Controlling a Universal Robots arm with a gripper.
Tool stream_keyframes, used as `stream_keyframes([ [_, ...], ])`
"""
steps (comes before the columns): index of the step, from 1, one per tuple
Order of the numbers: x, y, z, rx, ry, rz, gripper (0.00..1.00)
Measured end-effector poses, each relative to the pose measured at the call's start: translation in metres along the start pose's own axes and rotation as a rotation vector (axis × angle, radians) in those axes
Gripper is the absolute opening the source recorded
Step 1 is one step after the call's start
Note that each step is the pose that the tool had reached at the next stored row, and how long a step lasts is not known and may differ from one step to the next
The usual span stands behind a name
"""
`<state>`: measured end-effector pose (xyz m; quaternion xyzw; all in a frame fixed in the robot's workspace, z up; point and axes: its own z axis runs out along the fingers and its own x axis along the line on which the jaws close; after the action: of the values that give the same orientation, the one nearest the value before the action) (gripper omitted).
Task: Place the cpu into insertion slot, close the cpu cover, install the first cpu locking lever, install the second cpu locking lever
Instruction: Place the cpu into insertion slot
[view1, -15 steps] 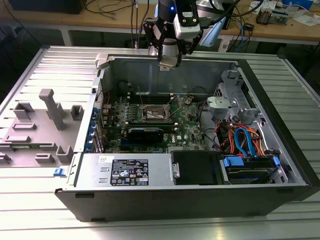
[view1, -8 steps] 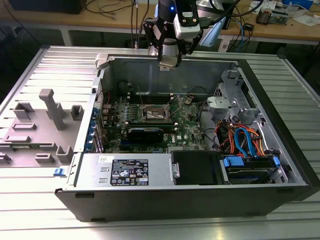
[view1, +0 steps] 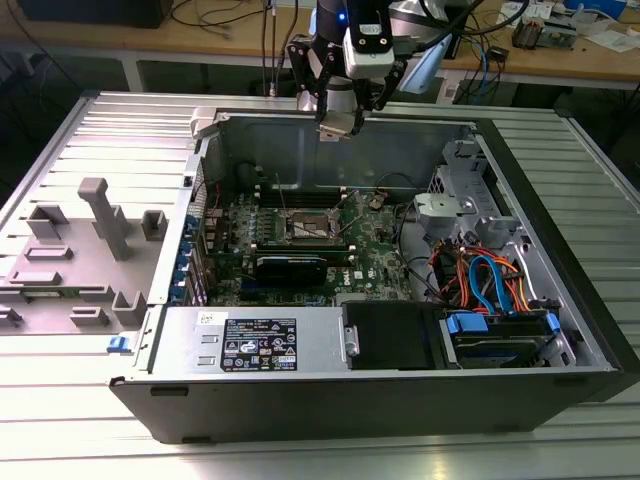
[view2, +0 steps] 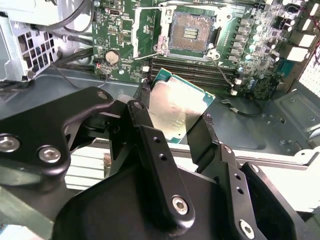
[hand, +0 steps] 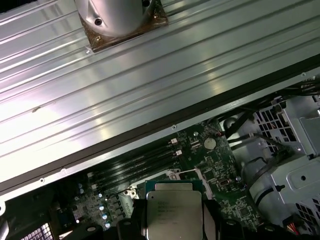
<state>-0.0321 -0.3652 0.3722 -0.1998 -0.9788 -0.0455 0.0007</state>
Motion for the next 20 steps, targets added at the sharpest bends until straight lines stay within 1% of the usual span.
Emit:
stream_keyframes([
  [2,-0.0001,-0.0009,0.0005,-0.0008,-0.0014,0.017,0.54],
  [4,-0.0013,-0.0045,0.0003,-0.0016,-0.0010,0.017,0.54],
  [7,-0.0016,-0.0053,0.0009,-0.0012,-0.0007,0.021,0.54],
  [10,-0.0017,-0.0055,0.0026,-0.0015,-0.0039,0.061,0.54],
  [11,-0.0017,-0.0056,0.0031,-0.0008,-0.0065,0.084,0.54],
  [12,-0.0017,-0.0056,0.0031,-0.0003,-0.0076,0.094,0.54],
  [20,-0.0017,-0.0056,0.0031,-0.0004,-0.0077,0.095,0.54],
])
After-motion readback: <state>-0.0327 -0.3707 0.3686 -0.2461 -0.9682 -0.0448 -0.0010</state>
